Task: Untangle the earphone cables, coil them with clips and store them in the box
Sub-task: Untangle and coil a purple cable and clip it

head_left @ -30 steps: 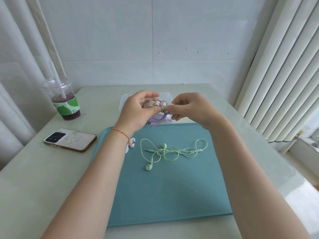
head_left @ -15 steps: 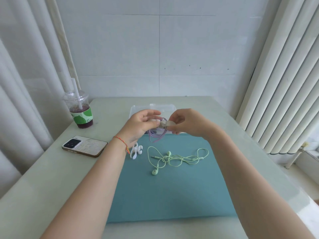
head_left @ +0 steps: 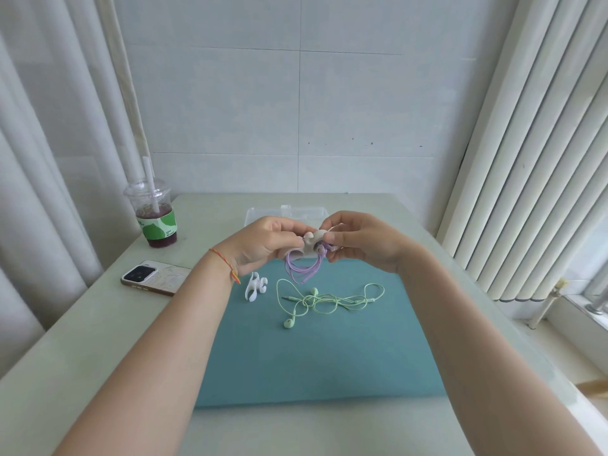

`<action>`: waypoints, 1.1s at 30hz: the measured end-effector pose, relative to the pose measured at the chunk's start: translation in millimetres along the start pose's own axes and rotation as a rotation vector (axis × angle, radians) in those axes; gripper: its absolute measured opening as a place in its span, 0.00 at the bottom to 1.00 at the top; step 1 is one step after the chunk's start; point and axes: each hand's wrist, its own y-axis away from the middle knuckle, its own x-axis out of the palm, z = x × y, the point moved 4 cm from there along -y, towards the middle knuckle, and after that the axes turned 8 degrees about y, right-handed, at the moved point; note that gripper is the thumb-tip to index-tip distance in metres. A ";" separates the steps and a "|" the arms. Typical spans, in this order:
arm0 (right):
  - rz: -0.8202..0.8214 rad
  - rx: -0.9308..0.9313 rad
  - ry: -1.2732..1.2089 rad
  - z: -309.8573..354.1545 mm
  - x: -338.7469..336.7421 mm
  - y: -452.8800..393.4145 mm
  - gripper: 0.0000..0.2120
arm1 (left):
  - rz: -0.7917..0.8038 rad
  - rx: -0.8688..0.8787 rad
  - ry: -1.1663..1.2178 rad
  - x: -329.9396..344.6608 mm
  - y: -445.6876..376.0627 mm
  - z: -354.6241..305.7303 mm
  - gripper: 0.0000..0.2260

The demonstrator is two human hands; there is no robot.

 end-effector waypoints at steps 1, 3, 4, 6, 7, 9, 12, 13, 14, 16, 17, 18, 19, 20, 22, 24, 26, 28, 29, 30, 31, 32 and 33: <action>-0.011 -0.001 -0.015 -1.1 0.8 0.8 0.09 | -0.014 -0.002 0.000 -0.1 -0.4 0.4 0.16; -0.043 0.014 -0.020 -4.2 0.2 0.9 0.08 | -0.069 -0.010 -0.005 -0.1 -2.2 2.9 0.16; -0.063 0.028 -0.009 -5.7 -1.1 0.0 0.09 | -0.115 -0.011 -0.013 -0.7 -3.4 4.1 0.15; -0.093 0.056 0.042 -7.5 -3.4 -1.5 0.11 | -0.236 -0.002 -0.037 -2.3 -5.6 6.1 0.14; -0.100 0.067 0.083 -7.7 -3.7 -2.3 0.12 | -0.282 0.002 -0.057 -2.9 -6.6 6.5 0.14; -0.110 0.078 0.219 -6.4 -2.3 -4.1 0.13 | -0.321 0.005 -0.105 -3.5 -8.3 6.4 0.14; -0.162 0.071 0.462 -2.5 0.1 -9.2 0.12 | -0.340 0.018 -0.162 -4.6 -9.8 5.0 0.13; -0.189 0.060 0.493 -1.3 -0.3 -11.4 0.11 | -0.342 0.027 -0.158 -5.0 -10.4 4.6 0.13; -0.217 0.043 0.493 -0.3 -1.5 -13.2 0.11 | -0.345 0.039 -0.144 -5.0 -11.0 4.1 0.12; -0.271 0.014 0.479 1.5 -5.6 -16.1 0.09 | -0.368 0.064 -0.103 -8.3 -12.3 3.7 0.11; -0.296 0.000 0.487 2.2 -7.7 -17.1 0.08 | -0.394 0.072 -0.082 -11.1 -12.2 3.7 0.09; -0.318 -0.013 0.504 2.9 -9.3 -18.1 0.07 | -0.427 0.077 -0.061 -15.1 -11.9 3.9 0.08; -0.338 -0.025 0.523 3.6 -10.1 -18.1 0.06 | -0.461 0.081 -0.043 -18.3 -10.8 4.0 0.08; -0.355 -0.032 0.546 3.8 -10.8 -18.9 0.05 | -0.491 0.084 -0.035 -21.7 -10.1 4.7 0.10; -0.372 -0.044 0.606 5.0 -10.8 -19.9 0.05 | -0.523 0.077 -0.087 -25.0 -8.0 4.8 0.11; -0.370 -0.048 0.673 7.0 -8.9 -21.0 0.06 | -0.536 0.070 -0.207 -27.8 -8.2 4.6 0.08; -0.370 -0.052 0.715 9.4 -6.3 -21.5 0.07 | -0.554 0.069 -0.356 -31.7 -9.8 3.0 0.06; -0.372 -0.059 0.726 11.3 -3.6 -21.5 0.08 | -0.586 0.060 -0.464 -35.2 -11.2 0.4 0.05; -0.372 -0.061 0.723 11.7 -2.1 -21.2 0.07 | -0.598 0.056 -0.482 -36.3 -11.1 -0.5 0.05; -0.375 -0.064 0.721 11.9 -1.3 -21.1 0.07 | -0.606 0.055 -0.491 -37.3 -10.7 -1.2 0.05; -0.378 -0.069 0.719 12.2 -0.6 -20.8 0.07 | -0.614 0.057 -0.498 -38.3 -9.8 -1.5 0.05; -0.384 -0.073 0.718 11.8 -0.5 -20.7 0.06 | -0.621 0.061 -0.504 -39.2 -9.1 -1.5 0.05; -0.389 -0.079 0.715 12.1 -0.3 -20.8 0.06 | -0.625 0.068 -0.509 -40.3 -8.3 -1.5 0.05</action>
